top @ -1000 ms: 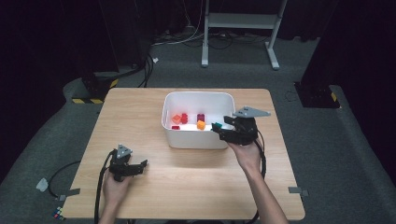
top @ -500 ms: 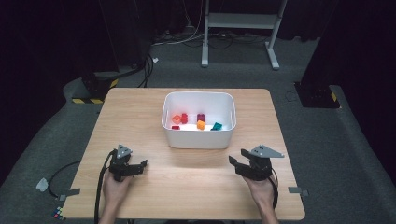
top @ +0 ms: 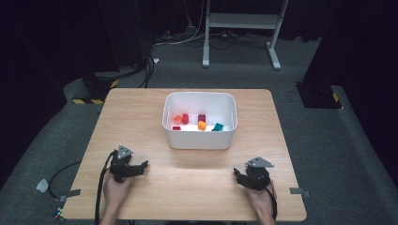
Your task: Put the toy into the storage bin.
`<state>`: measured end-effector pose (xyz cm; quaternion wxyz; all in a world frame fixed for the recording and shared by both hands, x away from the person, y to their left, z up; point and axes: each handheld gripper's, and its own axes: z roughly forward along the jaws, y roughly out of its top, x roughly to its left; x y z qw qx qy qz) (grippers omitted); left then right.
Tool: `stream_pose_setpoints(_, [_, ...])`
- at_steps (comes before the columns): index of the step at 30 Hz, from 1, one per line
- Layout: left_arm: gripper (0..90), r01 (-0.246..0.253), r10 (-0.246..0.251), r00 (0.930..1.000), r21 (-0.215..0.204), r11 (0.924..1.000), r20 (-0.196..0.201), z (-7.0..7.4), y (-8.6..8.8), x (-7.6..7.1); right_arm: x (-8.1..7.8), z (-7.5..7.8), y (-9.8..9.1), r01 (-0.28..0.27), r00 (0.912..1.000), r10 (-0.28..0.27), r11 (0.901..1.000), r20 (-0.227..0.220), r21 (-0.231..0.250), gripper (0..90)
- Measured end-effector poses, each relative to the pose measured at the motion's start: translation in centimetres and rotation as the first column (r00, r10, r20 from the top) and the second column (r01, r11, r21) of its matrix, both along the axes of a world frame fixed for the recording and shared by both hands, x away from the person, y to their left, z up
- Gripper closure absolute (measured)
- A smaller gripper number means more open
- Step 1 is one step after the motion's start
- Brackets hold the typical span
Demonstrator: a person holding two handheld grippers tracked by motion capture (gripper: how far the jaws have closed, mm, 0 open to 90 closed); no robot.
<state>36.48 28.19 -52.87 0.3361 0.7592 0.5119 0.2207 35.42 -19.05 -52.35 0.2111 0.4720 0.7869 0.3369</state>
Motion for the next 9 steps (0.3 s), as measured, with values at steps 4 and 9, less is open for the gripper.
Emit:
stream_pose_setpoints(4, [15.9,0.0,0.0,1.0,0.0,1.0,0.0,0.0,0.0,-0.02,0.01,0.0,0.03,0.007,1.0,-0.007,1.0,-0.004,0.002,34.0])
stream_pose_setpoints(9, [15.9,0.0,0.0,1.0,-0.001,1.0,-0.001,0.0,-0.01,-0.04,0.08,-0.03,0.15,0.017,0.9998,-0.017,0.9999,-0.01,-0.002,27.8])
